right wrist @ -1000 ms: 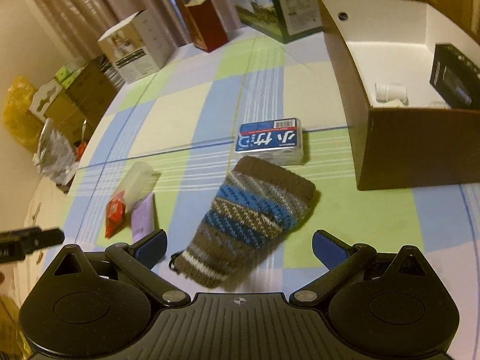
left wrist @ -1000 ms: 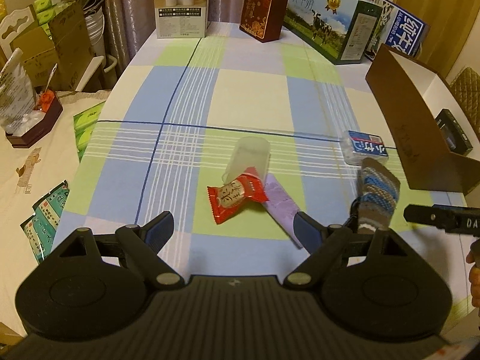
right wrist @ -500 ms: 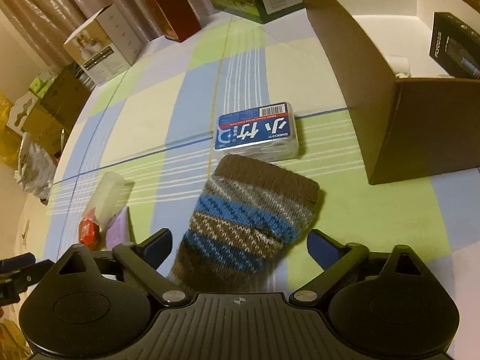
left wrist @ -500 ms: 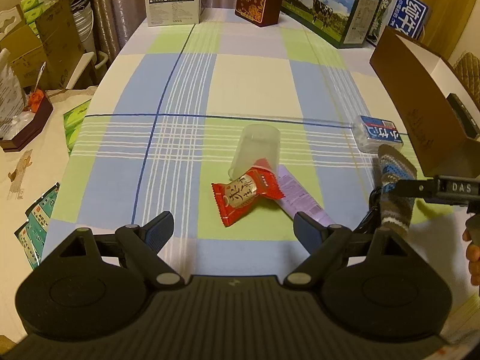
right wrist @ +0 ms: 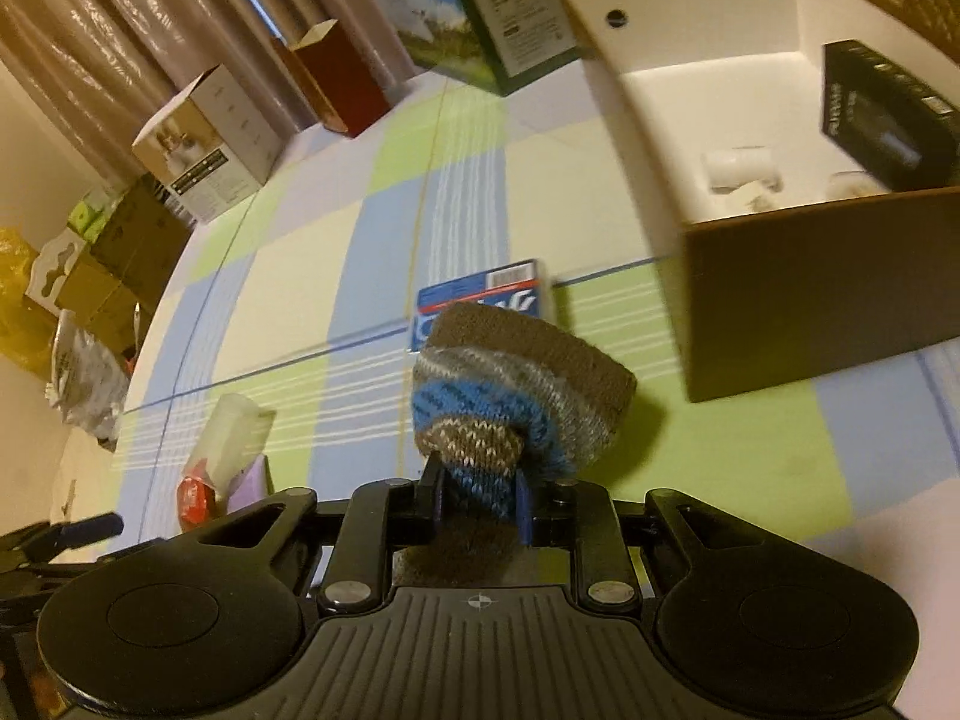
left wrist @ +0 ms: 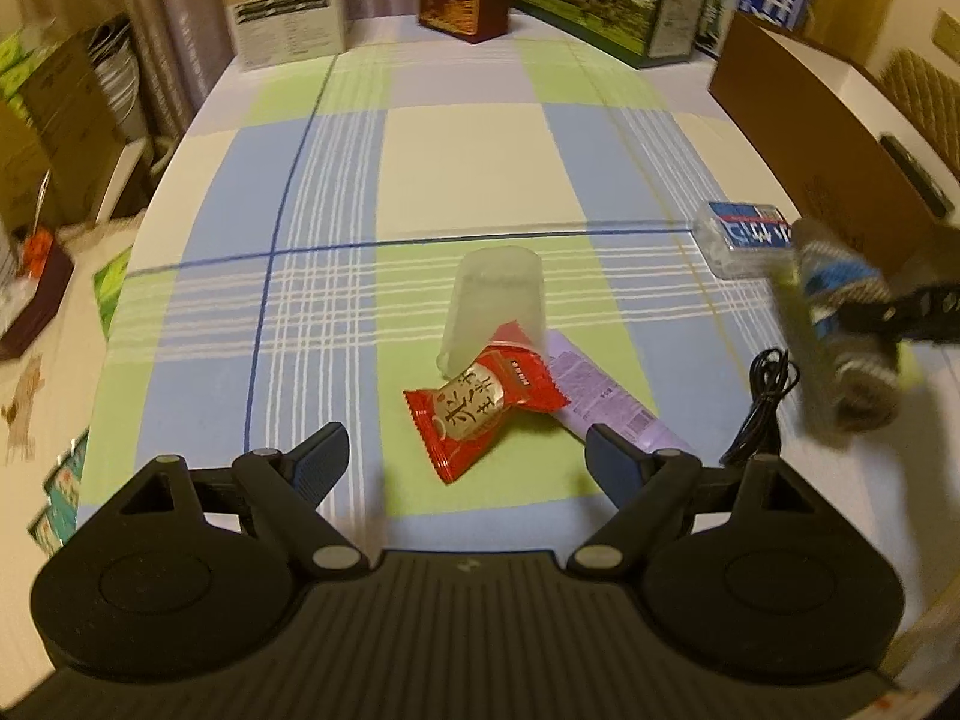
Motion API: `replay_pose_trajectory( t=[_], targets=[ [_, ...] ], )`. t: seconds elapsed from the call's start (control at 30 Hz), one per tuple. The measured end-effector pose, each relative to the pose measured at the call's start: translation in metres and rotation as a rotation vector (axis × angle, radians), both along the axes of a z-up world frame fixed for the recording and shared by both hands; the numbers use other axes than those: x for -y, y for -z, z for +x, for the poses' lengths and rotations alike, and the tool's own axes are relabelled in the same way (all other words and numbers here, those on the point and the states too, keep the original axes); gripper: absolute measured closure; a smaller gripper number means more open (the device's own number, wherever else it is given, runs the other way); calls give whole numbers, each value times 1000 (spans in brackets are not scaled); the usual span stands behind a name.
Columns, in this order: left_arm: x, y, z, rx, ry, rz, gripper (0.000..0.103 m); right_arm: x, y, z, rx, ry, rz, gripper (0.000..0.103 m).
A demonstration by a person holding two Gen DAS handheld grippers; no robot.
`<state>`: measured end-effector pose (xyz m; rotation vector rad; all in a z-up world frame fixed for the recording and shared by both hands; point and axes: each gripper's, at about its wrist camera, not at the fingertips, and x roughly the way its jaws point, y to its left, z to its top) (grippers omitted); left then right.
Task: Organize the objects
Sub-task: 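Grasp the striped knit sock with the right tool while the left tool grasps the red snack packet, then lift the sock with the right tool while the left tool lifts the snack packet toward the box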
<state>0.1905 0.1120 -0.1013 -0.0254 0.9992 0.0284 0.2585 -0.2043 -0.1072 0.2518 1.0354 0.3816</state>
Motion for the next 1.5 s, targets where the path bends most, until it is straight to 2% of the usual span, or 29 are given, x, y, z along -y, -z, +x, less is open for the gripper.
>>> replay_pose_trajectory(
  t=[0.27, 0.33, 0.43, 0.5, 0.6, 0.93, 1.17, 1.5],
  targets=[
    [3, 20, 18, 35, 156, 71, 26, 25, -1, -14, -32, 90, -15, 83],
    [3, 27, 24, 23, 195, 74, 31, 31, 0, -16, -40, 115, -15, 83],
    [3, 37, 29, 1, 236, 69, 45, 39, -1, -20, -44, 140, -19, 83],
    [4, 41, 30, -15, 247, 69, 65, 41, -2, -24, -43, 149, -22, 83],
    [3, 41, 29, -21, 249, 45, 70, 44, -3, -27, -43, 158, -27, 83],
    [11, 37, 4, -74, 249, -36, 75, 47, -4, -36, -48, 144, -50, 83],
    [27, 39, -4, -113, 258, -28, 71, 49, -5, -40, -49, 132, -51, 83],
    [39, 41, 0, -101, 255, 9, 65, 62, -8, -50, -49, 132, -52, 83]
  ],
)
